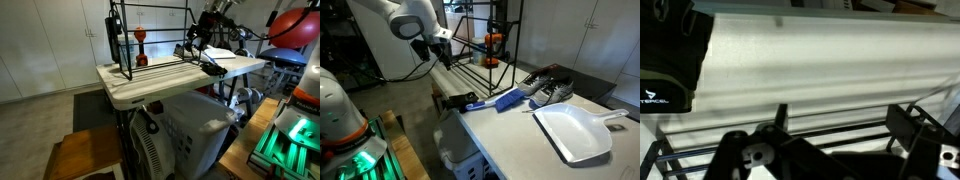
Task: Turn the shoe rack to the left
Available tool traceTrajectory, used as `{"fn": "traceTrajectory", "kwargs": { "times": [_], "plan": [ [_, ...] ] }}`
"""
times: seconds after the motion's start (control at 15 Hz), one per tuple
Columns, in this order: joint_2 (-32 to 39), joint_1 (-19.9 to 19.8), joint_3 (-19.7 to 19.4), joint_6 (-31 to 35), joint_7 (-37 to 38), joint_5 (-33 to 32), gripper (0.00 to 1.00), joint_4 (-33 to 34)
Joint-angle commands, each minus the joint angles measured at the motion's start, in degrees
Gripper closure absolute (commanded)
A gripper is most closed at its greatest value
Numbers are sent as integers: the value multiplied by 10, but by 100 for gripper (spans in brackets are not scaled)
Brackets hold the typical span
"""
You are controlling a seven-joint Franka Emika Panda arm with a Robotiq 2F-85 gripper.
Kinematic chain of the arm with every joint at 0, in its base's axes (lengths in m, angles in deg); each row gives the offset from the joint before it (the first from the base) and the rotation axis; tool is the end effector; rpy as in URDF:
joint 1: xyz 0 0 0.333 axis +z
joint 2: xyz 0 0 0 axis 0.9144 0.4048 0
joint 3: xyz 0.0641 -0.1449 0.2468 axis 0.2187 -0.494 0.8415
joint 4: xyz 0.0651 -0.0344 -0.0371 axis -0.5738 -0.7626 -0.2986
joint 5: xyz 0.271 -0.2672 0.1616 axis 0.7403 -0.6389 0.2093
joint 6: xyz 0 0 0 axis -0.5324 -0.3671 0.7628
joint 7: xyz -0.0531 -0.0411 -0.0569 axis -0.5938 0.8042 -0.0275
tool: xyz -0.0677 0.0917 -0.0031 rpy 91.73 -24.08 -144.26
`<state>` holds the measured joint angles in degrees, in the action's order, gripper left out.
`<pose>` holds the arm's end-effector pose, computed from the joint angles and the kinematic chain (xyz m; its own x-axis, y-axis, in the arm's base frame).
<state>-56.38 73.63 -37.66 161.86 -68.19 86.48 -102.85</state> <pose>0.4433 0.0258 0.3640 0.9535 -0.1282 0.2726 -0.0601 -0.9677 -0.2447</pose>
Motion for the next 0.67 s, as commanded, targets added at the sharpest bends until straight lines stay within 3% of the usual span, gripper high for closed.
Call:
{"fn": "traceTrajectory", "kwargs": {
  "times": [0.0,0.13,0.33,0.6],
  "plan": [
    [0,-5,5,-2,-1,2,0,1],
    [-4,0,-4,-6,-8,17,0,3],
    [-24,4,-57,-74,-59,70,0,23],
    [-34,-32,-106,-191,-78,96,0,66]
  ]
}}
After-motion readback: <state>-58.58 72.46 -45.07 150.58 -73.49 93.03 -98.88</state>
